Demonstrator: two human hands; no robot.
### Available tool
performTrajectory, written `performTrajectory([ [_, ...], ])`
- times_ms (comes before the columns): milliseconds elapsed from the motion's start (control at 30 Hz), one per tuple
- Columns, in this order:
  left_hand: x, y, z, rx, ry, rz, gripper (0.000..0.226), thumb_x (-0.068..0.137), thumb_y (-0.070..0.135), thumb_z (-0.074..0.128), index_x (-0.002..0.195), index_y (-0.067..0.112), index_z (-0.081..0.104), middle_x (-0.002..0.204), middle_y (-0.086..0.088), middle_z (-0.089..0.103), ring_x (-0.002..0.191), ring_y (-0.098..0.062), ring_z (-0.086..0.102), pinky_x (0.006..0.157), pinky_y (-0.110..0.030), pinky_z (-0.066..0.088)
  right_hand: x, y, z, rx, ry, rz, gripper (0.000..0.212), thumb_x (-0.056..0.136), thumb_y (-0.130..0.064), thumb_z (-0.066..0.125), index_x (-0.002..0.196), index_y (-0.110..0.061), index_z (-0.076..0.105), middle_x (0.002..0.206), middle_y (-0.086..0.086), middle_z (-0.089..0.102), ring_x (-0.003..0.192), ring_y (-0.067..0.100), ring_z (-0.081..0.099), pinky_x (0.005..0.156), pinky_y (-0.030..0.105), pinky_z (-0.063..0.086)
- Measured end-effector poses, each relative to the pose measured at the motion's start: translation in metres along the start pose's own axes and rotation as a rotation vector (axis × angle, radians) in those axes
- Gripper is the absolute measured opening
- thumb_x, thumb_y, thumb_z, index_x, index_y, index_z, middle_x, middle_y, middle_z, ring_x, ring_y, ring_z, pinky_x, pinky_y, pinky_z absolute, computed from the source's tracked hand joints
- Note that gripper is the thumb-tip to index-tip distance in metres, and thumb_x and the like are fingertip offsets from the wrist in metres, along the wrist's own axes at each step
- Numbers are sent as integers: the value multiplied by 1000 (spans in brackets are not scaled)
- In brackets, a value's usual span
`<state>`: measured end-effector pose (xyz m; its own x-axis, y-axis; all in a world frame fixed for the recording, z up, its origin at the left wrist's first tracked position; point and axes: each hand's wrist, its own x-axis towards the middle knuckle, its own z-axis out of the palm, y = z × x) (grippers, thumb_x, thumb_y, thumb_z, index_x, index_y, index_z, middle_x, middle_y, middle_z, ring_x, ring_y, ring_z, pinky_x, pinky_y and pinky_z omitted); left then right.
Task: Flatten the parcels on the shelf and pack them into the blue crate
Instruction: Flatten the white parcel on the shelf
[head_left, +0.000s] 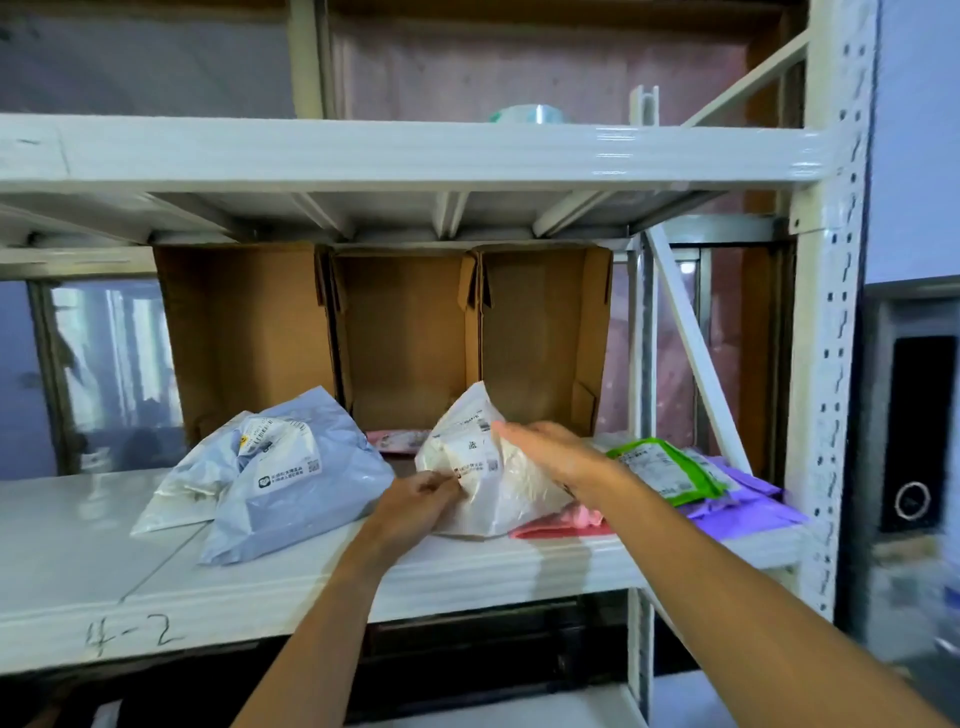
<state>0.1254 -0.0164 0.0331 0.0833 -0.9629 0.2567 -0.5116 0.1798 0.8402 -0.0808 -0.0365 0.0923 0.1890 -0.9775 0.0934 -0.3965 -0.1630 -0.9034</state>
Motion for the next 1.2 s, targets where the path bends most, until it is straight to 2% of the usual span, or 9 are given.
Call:
performTrajectory([
  [100, -3, 3, 2, -15, -99, -1, 32, 95, 42, 63, 119, 23, 71, 115, 9, 69, 99, -2, 61, 86, -22, 45, -19, 5, -7, 33, 20, 1, 36, 98, -42, 57, 113, -11, 67, 97, 0, 72, 75, 8, 66, 57, 20, 48],
  [300, -3, 3, -3, -60, -192, -29, 41, 90, 44, 70, 119, 16, 72, 119, 14, 68, 104, -3, 64, 83, -16, 47, -29, 13, -9, -19, 81, 10, 26, 90, -29, 67, 103, -7, 72, 98, 11, 76, 92, 30, 74, 88, 52, 57],
  [433, -2, 1, -6, -41, -184, -10, 26, 91, 38, 71, 77, 17, 71, 106, 8, 67, 99, -13, 62, 81, -25, 45, -24, 22, -10, 30, 117, 20, 23, 90, -18, 63, 102, -1, 71, 95, 11, 75, 84, 28, 74, 70, 37, 61],
  [533, 1, -4, -9, -16, -138, 7, 32, 86, 47, 72, 72, 18, 68, 77, 3, 62, 81, -17, 58, 75, -32, 41, -22, 28, -10, 45, 183, 34, 19, 92, -17, 59, 98, -1, 68, 85, 9, 68, 68, 22, 63, 43, 22, 42],
  [767, 5, -7, -10, 2, -107, -28, 44, 65, 55, 68, 83, 17, 80, 87, 0, 76, 92, -22, 70, 92, -43, 52, -17, 36, -27, 117, 305, 25, 18, 86, 0, 56, 95, 1, 72, 96, 14, 75, 87, 27, 72, 75, 37, 59],
  [933, 5, -1, -1, 104, 46, 36, 35, 77, 49, 74, 69, 17, 61, 69, 1, 60, 71, -17, 57, 65, -32, 43, -16, 42, -29, -102, 264, 39, 26, 86, -11, 63, 112, -11, 58, 113, 7, 65, 105, 24, 61, 88, 35, 53],
  [1033, 5, -2, 3, 295, 156, 157, 42, 80, 62, 65, 99, 25, 56, 103, 7, 59, 93, -15, 57, 81, -36, 49, -15, 42, -29, -246, 246, 46, 55, 88, -24, 66, 137, -11, 44, 131, 10, 54, 119, 28, 54, 99, 37, 47],
  [1133, 6, -7, 9, 534, -52, 291, 58, 93, 65, 49, 144, 37, 43, 150, 13, 41, 138, -17, 39, 115, -43, 33, -19, 39, -24, -644, 175, 12, 76, 87, -38, 64, 152, -16, 29, 150, 12, 32, 140, 33, 34, 115, 44, 33],
  [1200, 5, -7, 13, 626, -183, 286, 59, 99, 62, 40, 153, 40, 33, 163, 15, 24, 150, -13, 22, 122, -42, 18, -21, 35, -17, -869, 126, -111, 80, 89, -35, 60, 157, -18, 20, 159, 7, 17, 148, 31, 16, 120, 47, 20],
])
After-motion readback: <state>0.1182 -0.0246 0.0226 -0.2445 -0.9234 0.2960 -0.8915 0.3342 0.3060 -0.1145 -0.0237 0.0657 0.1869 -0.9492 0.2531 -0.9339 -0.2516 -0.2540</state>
